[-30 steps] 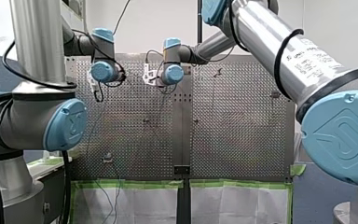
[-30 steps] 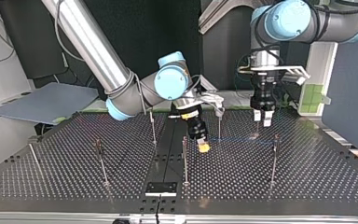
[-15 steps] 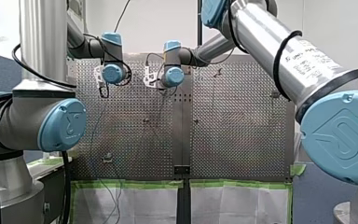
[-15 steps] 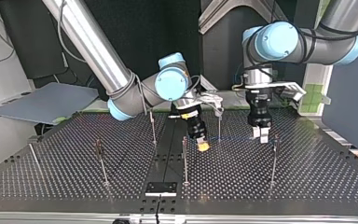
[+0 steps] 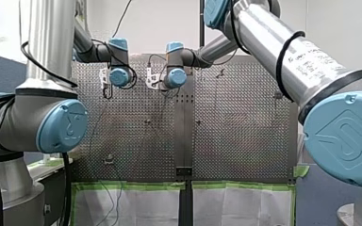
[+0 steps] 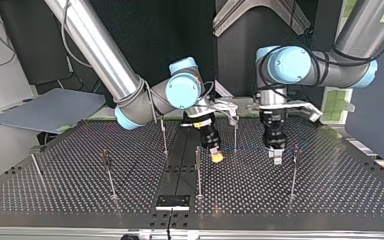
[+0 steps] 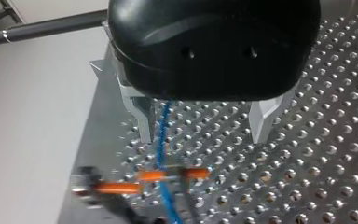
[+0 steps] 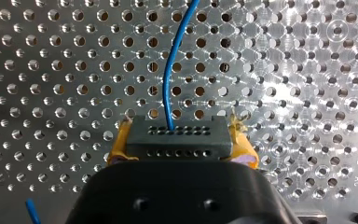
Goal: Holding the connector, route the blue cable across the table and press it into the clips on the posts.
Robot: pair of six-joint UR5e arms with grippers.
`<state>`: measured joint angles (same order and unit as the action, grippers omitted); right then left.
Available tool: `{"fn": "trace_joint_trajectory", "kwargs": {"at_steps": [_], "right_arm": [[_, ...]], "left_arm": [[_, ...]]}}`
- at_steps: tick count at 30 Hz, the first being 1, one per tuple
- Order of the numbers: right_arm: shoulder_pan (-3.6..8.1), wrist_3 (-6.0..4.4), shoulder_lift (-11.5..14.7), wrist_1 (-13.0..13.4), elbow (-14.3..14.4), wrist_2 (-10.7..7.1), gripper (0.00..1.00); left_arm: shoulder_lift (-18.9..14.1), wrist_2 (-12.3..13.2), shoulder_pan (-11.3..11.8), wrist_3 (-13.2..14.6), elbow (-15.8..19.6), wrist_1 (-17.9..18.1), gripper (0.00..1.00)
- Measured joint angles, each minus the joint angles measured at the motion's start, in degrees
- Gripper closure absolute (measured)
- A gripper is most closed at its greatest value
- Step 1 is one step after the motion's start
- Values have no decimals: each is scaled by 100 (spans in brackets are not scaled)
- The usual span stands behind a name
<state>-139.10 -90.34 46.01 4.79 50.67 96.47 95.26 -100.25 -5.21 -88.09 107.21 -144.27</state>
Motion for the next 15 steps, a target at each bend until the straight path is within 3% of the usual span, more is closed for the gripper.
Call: {"fn": "trace_joint_trajectory", "kwargs": {"at_steps": [4, 5, 6, 7, 8, 9, 11, 12, 14, 15], "right_arm": [[11, 2, 0, -3, 1, -3, 100], [13, 3, 0, -3, 0, -3, 100], [15, 3, 0, -3, 1, -4, 100], [16, 2, 0, -3, 0, -4, 100], [16, 1, 0, -3, 1, -4, 100], [17, 0, 0, -3, 1, -4, 100], [18, -1, 0, -4, 0, -4, 100], [21, -2, 0, -4, 1, -5, 100], [24, -2, 0, -8, 1, -4, 100], [26, -2, 0, -9, 1, -4, 100]], "left_arm": [[142, 4, -17, 2, -58, 37, 0], [155, 2, -19, 1, -62, 36, 8], [163, -1, -21, -1, -65, 35, 8], [170, -3, -23, -9, -64, 35, 22], [174, -4, -24, -24, -64, 38, 44], [176, -5, -25, -43, -64, 42, 44], [177, -6, -26, -109, -63, 49, 74], [177, -7, -27, -148, -64, 51, 74], [178, -6, -27, -239, -64, 54, 100], [178, -4, -27, -275, -64, 54, 100]]}}
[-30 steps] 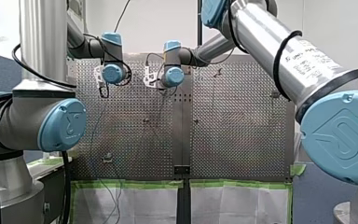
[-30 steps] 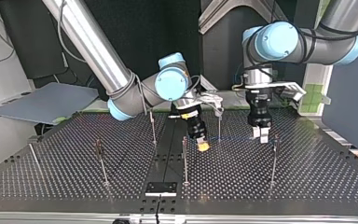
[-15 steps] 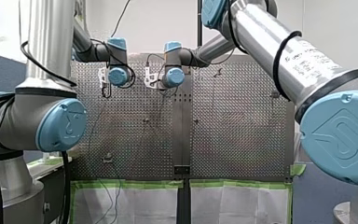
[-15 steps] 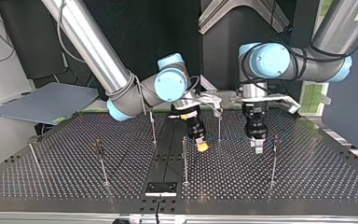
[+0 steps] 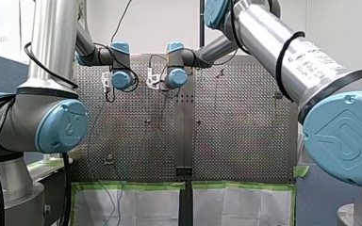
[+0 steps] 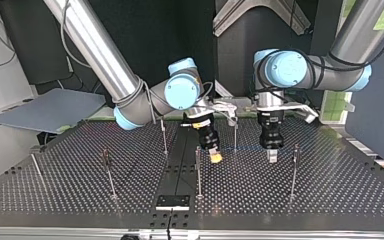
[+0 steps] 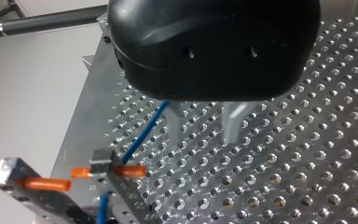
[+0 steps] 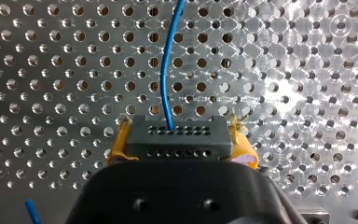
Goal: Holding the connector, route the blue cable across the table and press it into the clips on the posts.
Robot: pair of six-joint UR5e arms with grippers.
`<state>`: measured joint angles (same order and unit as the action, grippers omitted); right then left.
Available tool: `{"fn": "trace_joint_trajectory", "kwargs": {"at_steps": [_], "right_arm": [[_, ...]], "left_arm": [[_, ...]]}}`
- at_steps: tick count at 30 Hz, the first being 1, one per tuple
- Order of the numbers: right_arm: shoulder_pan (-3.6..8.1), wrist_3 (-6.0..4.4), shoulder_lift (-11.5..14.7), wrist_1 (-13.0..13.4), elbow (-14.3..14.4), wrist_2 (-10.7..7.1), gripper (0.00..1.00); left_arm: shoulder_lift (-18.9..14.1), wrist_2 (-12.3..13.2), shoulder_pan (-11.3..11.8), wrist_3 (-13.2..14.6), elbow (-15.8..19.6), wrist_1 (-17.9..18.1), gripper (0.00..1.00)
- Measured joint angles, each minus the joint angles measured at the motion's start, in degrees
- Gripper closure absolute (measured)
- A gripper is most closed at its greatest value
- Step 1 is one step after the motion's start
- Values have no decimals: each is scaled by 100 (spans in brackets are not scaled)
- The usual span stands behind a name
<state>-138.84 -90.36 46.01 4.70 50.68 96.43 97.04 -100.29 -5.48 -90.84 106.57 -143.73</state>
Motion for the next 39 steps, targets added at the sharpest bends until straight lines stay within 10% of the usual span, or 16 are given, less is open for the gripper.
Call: {"fn": "trace_joint_trajectory", "kwargs": {"at_steps": [15, 39], "right_arm": [[7, -19, -3, -90, 122, 16, 100], [-56, 48, 5, -91, 1256, 86, 100]], "left_arm": [[-5, -9, -34, -225, 294, -169, 100], [351, 133, -12, -608, 1473, 943, 100]]}}
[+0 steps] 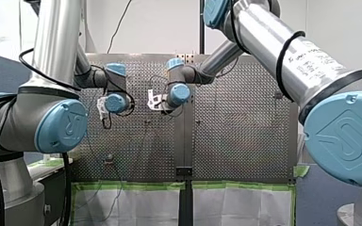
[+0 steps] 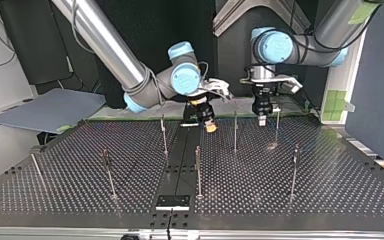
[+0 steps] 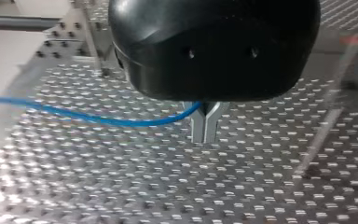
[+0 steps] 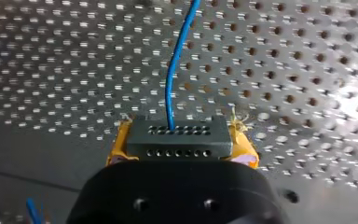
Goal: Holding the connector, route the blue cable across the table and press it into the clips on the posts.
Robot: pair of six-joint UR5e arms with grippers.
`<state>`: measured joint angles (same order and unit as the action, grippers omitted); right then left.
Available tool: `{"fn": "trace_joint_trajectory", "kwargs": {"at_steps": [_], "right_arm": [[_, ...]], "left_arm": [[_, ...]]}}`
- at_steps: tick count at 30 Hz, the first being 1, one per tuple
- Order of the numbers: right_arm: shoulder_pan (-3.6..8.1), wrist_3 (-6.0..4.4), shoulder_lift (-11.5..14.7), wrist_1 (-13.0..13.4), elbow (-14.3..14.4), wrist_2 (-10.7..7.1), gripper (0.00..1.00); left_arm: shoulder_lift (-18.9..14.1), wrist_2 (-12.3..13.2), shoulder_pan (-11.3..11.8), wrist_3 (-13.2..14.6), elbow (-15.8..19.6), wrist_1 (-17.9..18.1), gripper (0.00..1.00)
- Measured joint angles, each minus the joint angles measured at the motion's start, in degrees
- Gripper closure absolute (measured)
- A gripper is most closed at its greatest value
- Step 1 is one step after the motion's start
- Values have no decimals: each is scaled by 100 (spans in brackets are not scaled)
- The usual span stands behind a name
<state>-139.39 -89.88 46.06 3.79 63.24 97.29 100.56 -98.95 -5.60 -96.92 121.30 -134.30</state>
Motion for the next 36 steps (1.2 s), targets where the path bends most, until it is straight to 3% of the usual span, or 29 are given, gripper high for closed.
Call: {"fn": "trace_joint_trajectory", "kwargs": {"at_steps": [9, 21, 26, 36], "right_arm": [[-38, 20, 4, -3, 245, 10, 100], [-33, -9, 4, 7, 465, 22, 100], [23, -50, 1, 16, 473, 7, 100], [195, -135, -7, 70, 475, -23, 100]], "left_arm": [[232, 46, 45, -61, 440, 439, 100], [548, 452, 48, -75, 964, 944, 100], [785, 554, 48, -102, 880, 1093, 100], [872, 683, 50, -119, 455, 889, 100]]}}
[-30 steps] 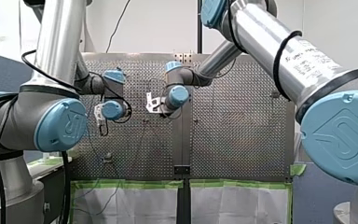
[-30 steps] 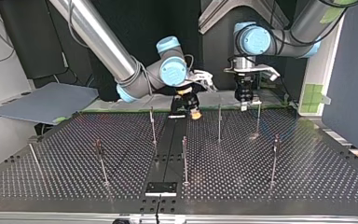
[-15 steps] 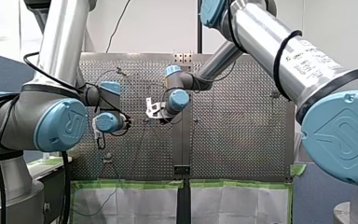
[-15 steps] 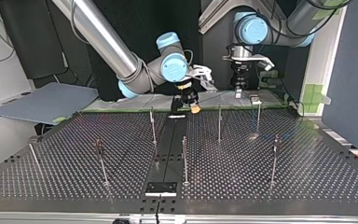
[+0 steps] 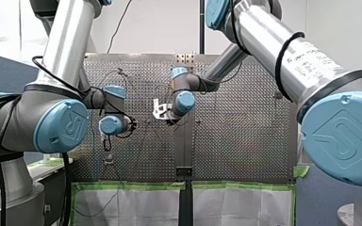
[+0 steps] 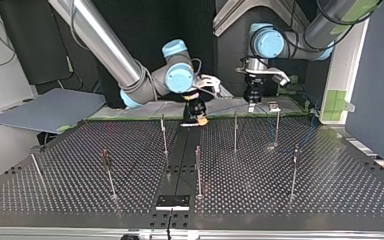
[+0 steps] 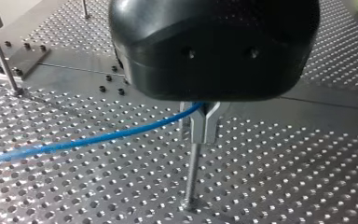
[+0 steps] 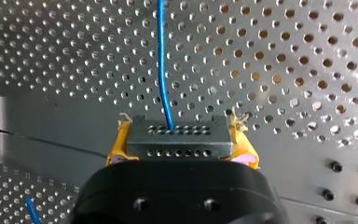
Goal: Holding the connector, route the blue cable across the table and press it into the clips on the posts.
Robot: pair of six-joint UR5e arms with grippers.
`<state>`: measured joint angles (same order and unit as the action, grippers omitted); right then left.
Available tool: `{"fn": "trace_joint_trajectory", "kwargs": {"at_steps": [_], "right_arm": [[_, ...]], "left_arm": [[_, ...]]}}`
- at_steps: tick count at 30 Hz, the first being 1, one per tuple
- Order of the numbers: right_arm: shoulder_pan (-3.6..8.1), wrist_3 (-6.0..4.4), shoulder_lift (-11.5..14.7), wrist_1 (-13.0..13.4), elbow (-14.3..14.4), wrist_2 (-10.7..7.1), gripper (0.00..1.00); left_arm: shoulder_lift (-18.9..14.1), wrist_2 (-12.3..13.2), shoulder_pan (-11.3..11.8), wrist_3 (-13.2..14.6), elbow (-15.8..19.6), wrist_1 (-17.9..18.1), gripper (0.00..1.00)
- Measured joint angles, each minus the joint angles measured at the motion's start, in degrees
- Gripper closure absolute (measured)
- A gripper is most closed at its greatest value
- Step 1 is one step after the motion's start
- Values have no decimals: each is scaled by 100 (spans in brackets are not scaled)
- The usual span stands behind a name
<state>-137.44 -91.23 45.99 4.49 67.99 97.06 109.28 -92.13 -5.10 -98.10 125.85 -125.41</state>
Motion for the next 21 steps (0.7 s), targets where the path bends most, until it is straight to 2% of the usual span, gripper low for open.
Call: {"fn": "trace_joint_trajectory", "kwargs": {"at_steps": [9, 16, 21], "right_arm": [[99, -7, -5, 59, 0, -83, 100], [158, 4, -5, 70, 0, -97, 100], [200, -7, -5, 146, 0, -102, 100]], "left_arm": [[220, 29, 72, -52, -340, -205, 100], [561, 46, 104, -58, -516, -73, 100], [639, 78, 141, -65, -706, -139, 100]]}}
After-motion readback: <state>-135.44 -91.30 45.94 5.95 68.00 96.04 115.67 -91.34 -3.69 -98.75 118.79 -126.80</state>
